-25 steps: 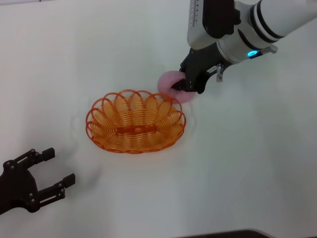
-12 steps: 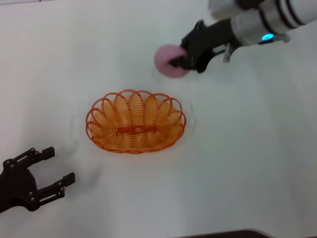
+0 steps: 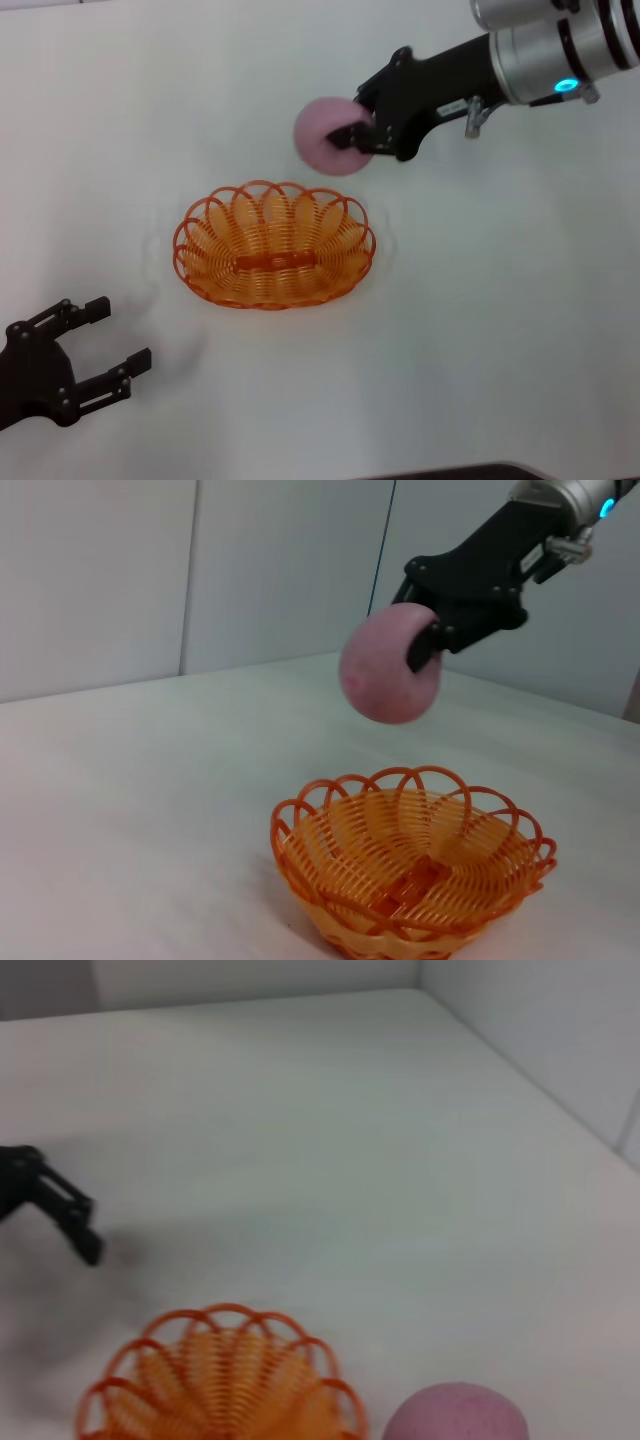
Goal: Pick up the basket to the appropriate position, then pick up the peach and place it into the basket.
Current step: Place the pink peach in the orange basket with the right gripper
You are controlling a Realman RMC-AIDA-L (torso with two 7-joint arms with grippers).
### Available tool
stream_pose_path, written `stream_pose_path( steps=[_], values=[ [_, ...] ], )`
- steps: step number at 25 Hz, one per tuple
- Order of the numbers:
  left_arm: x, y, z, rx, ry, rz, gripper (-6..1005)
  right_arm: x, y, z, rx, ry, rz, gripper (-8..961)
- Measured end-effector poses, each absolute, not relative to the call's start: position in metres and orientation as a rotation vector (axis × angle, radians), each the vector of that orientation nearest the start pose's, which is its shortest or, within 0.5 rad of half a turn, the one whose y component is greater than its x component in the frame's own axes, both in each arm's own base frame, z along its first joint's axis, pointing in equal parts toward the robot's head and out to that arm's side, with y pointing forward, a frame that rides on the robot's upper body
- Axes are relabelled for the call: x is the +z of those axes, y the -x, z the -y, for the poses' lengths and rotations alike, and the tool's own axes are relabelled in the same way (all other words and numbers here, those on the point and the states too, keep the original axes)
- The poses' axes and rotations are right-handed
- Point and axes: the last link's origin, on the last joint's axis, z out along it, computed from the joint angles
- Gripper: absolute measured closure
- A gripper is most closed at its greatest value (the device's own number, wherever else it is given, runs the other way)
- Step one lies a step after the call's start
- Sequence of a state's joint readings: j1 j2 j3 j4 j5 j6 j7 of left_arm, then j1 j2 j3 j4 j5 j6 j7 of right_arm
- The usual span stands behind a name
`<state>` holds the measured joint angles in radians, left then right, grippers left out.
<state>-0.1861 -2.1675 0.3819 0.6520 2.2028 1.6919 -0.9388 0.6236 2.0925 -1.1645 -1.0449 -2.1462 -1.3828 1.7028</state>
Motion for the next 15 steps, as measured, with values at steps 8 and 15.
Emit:
stream_pose_path(
  steps=[8, 15],
  values=[
    [-0.016, 0.353, -0.194, -0.64, 2.569, 0.628, 186, -0.043, -0.168, -0.353, 0.192, 3.047, -0.206, 769],
    [-0.015, 0.351, -0.197, -0.645, 2.573, 0.647, 186, -0.064, -0.175, -0.348, 0.132, 3.091, -0.221, 766]
  ],
)
